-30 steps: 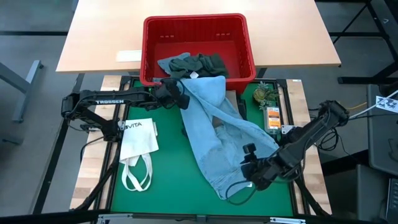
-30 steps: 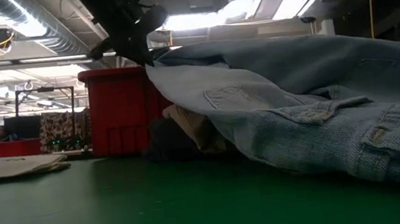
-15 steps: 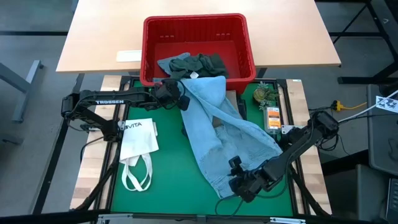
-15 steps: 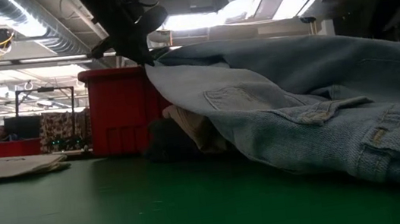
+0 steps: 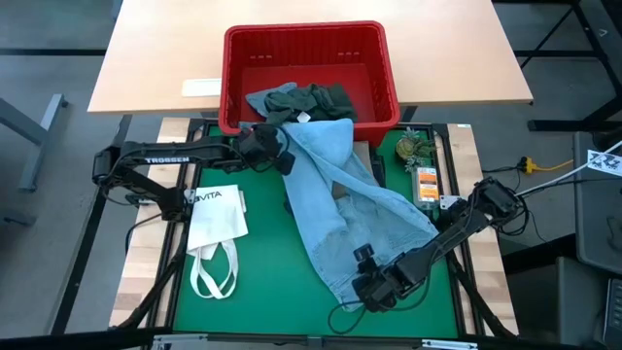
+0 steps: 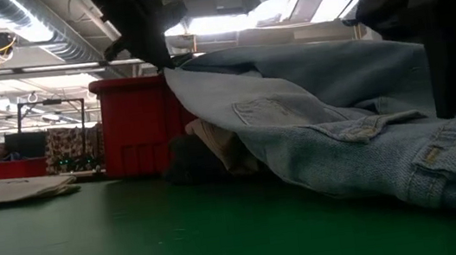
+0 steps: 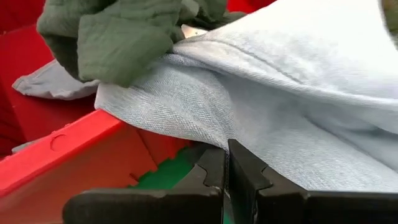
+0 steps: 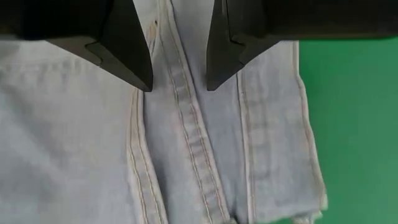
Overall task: Fold laundry
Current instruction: Remove the blue pants from the laundry bin
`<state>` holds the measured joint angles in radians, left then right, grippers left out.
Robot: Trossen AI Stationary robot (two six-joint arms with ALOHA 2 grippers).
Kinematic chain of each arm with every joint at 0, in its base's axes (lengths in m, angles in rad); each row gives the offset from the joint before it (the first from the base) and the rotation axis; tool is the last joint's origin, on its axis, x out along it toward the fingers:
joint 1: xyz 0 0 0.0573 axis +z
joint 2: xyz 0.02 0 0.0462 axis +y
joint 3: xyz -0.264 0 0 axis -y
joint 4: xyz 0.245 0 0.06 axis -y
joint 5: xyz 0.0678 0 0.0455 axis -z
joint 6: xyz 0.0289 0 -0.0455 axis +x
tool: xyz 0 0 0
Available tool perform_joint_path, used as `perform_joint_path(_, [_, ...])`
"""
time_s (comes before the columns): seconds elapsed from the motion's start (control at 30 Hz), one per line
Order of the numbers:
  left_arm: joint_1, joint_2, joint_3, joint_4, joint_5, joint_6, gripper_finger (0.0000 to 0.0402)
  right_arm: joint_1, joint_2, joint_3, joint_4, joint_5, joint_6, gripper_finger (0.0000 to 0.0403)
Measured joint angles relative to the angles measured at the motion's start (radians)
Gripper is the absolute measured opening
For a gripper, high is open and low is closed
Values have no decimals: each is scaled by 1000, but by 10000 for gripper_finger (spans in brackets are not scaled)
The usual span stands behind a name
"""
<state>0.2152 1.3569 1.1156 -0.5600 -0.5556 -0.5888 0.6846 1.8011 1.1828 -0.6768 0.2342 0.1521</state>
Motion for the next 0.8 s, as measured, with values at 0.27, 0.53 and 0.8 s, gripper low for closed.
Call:
perform_joint_path(0.27, [-52, -65, 0, -1, -2, 60, 1, 3, 35, 0, -28, -43, 6, 149])
perform_joint_path(0.53, [-116, -149, 0, -54, 3, 75, 0, 0, 125, 7, -58, -213, 27, 149])
perform_joint_path(0.8, [-182, -210, 0, -168, 140, 37, 0, 18, 118, 6, -189, -384, 43, 149])
